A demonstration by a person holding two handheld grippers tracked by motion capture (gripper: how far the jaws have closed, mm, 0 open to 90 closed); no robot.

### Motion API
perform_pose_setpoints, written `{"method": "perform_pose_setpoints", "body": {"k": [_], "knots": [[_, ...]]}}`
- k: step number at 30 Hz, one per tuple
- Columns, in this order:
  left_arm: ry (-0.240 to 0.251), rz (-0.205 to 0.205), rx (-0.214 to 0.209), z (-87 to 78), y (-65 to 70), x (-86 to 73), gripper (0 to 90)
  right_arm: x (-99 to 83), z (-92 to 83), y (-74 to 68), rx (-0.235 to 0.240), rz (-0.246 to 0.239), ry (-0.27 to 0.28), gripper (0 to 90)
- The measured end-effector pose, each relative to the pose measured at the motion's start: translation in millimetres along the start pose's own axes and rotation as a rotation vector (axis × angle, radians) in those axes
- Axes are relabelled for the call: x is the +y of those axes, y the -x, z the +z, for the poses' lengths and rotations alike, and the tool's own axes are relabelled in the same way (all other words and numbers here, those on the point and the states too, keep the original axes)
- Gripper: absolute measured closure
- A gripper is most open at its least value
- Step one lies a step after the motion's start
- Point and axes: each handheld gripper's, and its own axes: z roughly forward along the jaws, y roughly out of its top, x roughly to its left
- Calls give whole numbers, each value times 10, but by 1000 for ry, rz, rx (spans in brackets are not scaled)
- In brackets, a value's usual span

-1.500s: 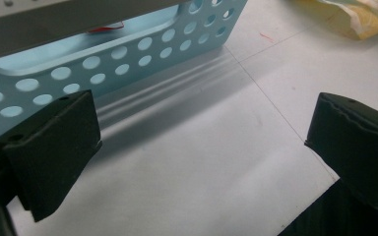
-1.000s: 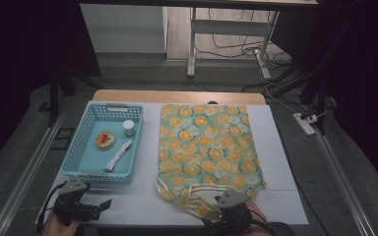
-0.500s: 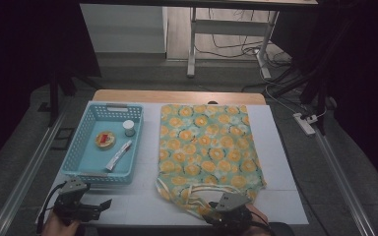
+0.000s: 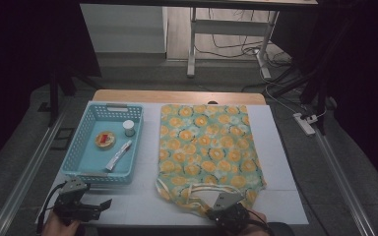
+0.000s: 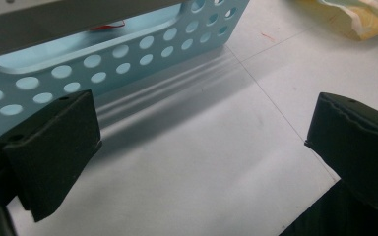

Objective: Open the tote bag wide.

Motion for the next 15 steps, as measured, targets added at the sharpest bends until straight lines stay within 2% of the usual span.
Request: {"method": "perform_pose_setpoints", "body": {"k": [3,5,10,15], "knots": [[0,-3,-1,1,-1,1,0,15,-42,32,4,15,18,895],[1,-6,-3,2,-5,3,0,84,-132,123,26,44,58,896],[2,-10,-6,4,-11,4,0,228,-267,273,47,65,109,896],[2,-14,-9,3,-16,5,0,359,-308,479,19,82,126,896]]}}
